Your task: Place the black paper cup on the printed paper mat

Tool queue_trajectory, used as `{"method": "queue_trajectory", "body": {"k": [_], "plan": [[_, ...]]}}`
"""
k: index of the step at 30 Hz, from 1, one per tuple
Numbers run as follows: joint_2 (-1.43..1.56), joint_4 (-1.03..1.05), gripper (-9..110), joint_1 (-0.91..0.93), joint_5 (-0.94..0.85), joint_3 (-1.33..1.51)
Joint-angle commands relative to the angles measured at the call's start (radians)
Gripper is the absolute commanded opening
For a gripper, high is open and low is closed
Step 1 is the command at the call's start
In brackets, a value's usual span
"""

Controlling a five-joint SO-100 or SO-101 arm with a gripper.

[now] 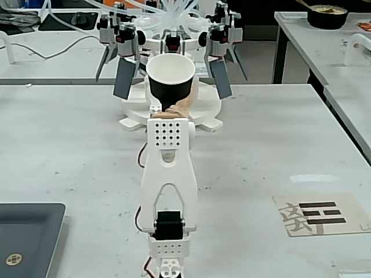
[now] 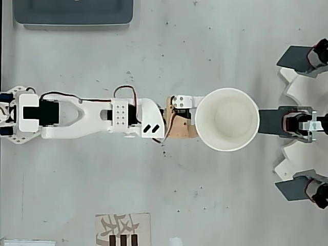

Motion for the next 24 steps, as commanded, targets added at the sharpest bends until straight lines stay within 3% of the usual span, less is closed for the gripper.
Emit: {"method": "queue_trajectory", "body": {"k": [1,24], "plan": [[0.112,-0.054,12,0.132,-0.100,0.156],[0.245,-0.060,13,0.120,-0.089,0.302]]}}
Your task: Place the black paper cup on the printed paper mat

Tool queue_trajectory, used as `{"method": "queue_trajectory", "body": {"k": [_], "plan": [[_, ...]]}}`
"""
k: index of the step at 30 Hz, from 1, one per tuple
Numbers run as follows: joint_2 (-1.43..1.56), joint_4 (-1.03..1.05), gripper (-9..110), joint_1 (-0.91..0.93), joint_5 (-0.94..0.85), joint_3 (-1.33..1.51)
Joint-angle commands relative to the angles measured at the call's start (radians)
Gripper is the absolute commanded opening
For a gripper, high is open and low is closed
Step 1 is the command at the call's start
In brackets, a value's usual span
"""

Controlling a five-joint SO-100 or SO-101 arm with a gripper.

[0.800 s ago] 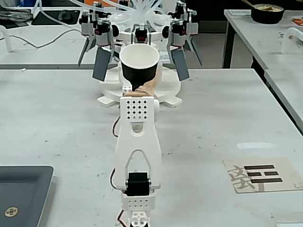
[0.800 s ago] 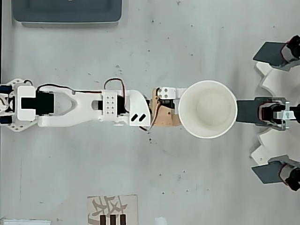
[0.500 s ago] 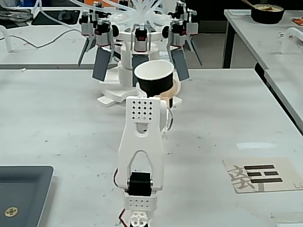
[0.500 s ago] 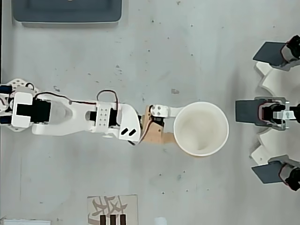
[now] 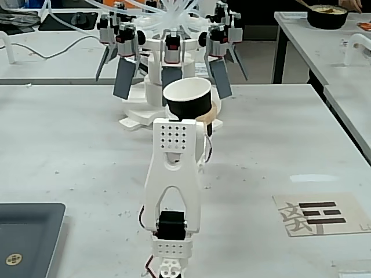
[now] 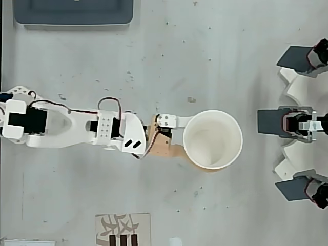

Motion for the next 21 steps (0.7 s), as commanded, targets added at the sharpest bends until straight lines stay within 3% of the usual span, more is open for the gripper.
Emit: {"method": "queue_trajectory", "body": {"k": [1,21], "plan": [[0.120,-0.025,13,0.000,0.005,0.021],[0.482,-0.028,12,-0.003,0.078,0.437]]}}
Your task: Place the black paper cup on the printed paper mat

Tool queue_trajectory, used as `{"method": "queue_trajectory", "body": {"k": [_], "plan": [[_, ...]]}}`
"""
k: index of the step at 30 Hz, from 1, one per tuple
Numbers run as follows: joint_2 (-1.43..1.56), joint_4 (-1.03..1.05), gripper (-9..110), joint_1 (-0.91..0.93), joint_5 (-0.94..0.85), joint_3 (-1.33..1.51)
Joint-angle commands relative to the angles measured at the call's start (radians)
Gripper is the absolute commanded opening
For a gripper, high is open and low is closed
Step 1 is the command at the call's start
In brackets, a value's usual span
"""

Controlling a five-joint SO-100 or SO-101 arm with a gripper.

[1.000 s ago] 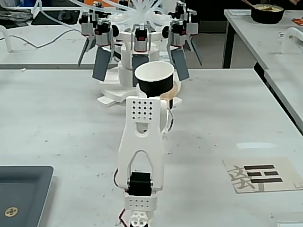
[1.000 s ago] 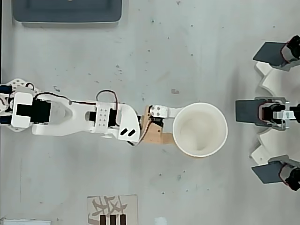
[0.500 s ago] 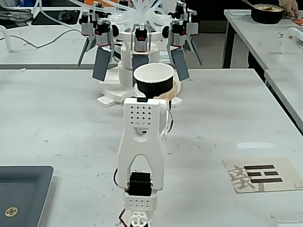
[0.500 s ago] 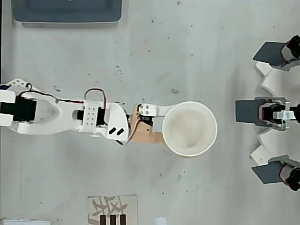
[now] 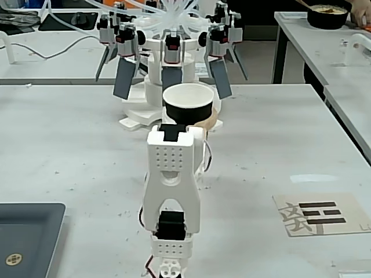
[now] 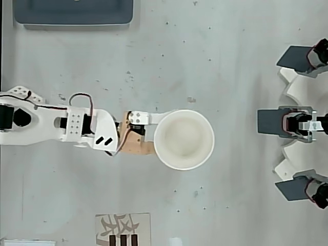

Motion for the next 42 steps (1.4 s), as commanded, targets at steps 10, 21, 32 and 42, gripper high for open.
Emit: {"method": "queue_trajectory", "body": {"k": [10,21,32,42], "plan": [[0.261,-0.054,12,0.005,0.029,0.242],[0.299,-0.112,12,0.097,0.026,0.325],[0.298,-0.138,11,0.316,0.023,0.370],[0.245,-0.193,10,0.518,0.012,0.362]]}}
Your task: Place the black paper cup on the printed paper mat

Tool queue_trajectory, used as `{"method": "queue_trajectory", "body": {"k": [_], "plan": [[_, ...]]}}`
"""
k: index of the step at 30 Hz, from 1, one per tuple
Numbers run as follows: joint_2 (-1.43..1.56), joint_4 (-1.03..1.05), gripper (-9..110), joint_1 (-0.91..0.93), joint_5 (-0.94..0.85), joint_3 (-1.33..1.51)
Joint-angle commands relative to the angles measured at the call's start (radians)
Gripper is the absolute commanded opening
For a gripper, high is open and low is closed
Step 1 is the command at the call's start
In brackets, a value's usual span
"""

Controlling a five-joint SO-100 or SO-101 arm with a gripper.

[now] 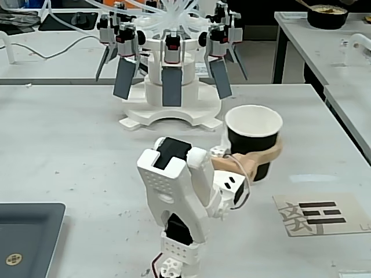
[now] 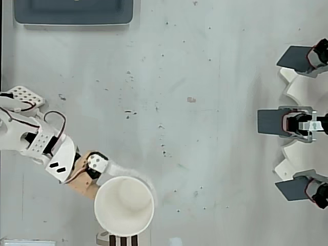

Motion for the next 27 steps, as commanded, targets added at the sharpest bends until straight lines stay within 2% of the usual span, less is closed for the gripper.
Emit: {"method": "queue_trajectory", "body": {"k": [1,13,27], "plan": [[-0.018,-0.051,10,0.060,-0.006,-0.015],[-0.221,-0.087,9,0.270,0.011,-0.172],[-0.509,-0.112,9,0.325,0.011,-0.430]]}}
